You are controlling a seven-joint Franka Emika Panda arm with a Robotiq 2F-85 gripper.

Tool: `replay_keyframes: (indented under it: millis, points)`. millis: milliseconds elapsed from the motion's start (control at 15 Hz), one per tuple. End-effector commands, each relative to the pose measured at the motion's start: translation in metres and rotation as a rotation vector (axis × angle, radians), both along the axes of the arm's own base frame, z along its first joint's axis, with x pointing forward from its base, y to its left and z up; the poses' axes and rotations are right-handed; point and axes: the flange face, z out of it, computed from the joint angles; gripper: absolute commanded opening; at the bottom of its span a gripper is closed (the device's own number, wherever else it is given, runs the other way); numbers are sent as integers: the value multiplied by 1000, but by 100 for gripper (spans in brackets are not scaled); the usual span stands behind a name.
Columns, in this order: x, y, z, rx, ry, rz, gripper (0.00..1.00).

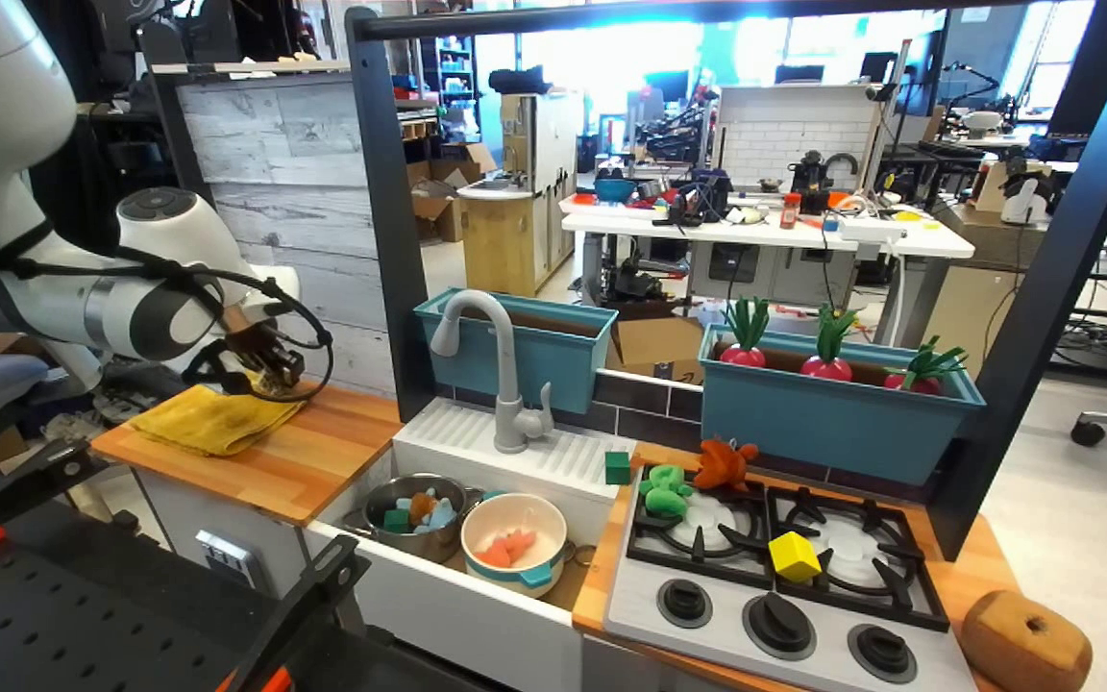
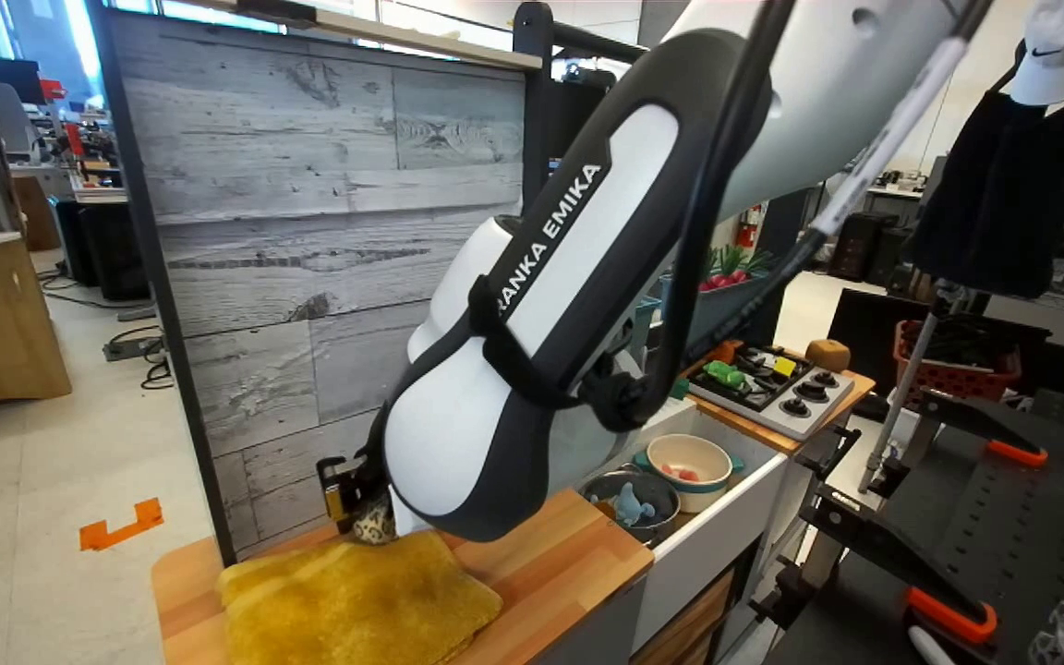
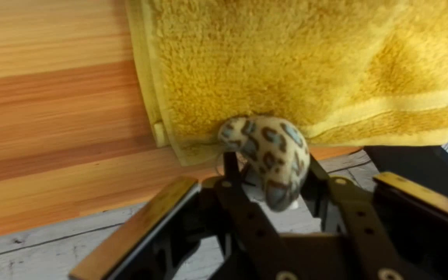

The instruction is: Pick up the plush toys from the counter and stove and put them in the pots, then wipe the counter with the towel

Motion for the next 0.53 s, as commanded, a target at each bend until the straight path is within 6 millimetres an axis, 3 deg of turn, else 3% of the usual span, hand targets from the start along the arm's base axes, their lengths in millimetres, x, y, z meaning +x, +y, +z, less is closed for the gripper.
replay_keyframes:
  millis: [0,133,467]
  points:
    - [11,4,4,1,48,-45,19]
    - [13,-2,8,0,82,-80,8]
    - [-3,-58,36,-42,160,-166,7]
